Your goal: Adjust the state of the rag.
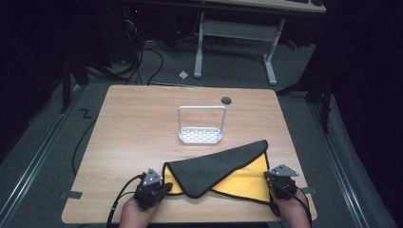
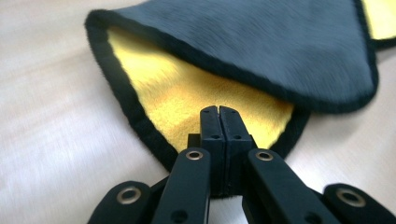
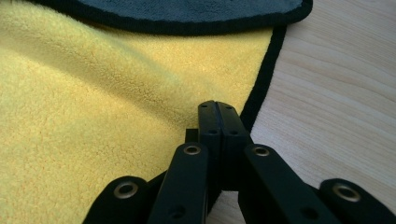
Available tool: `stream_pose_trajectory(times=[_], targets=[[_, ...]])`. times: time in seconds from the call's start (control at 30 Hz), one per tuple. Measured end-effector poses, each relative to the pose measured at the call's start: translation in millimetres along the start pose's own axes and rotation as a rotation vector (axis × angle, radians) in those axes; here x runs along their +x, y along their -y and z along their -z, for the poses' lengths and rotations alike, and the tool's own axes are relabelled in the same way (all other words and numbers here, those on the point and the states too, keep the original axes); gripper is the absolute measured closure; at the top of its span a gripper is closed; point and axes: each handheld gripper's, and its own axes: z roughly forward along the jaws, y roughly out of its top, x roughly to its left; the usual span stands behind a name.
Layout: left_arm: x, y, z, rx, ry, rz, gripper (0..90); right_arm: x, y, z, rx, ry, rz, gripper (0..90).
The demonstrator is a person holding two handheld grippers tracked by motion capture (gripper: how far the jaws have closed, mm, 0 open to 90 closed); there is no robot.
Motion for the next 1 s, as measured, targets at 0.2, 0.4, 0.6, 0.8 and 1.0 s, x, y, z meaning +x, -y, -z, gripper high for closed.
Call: stream_pose_trajectory(times=[0.2, 0.4, 0.6, 0.8, 1.0], targets=[[-10.6, 19.2, 21.1, 0.021, -0.007, -0.024, 90.0, 1.6, 2.2, 2.8, 0.000, -0.008, 0.008, 90.0], [-36.0, -1.4, 16.1, -0.035, 0.082, -0.112, 72.2, 2.0, 2.4, 3.3, 0.000, -0.012, 0.004, 90.0], [-68.2, -21.8, -17.5, -0.013, 0.211, -0.181, 53.5, 2.2, 3.2, 3.4, -0.004, -0.009, 0.004, 90.0], [-70.8, -22.3, -34.7, 0.048, 0.155, -0.221, 71.5, 1.8, 3.9, 3.4, -0.009, -0.013, -0.002, 90.0], [-63.0, -29.3, -26.5, 0.016, 0.178, -0.178, 84.1, 1.9, 3.9, 3.4, -0.009, -0.013, -0.001, 90.0]])
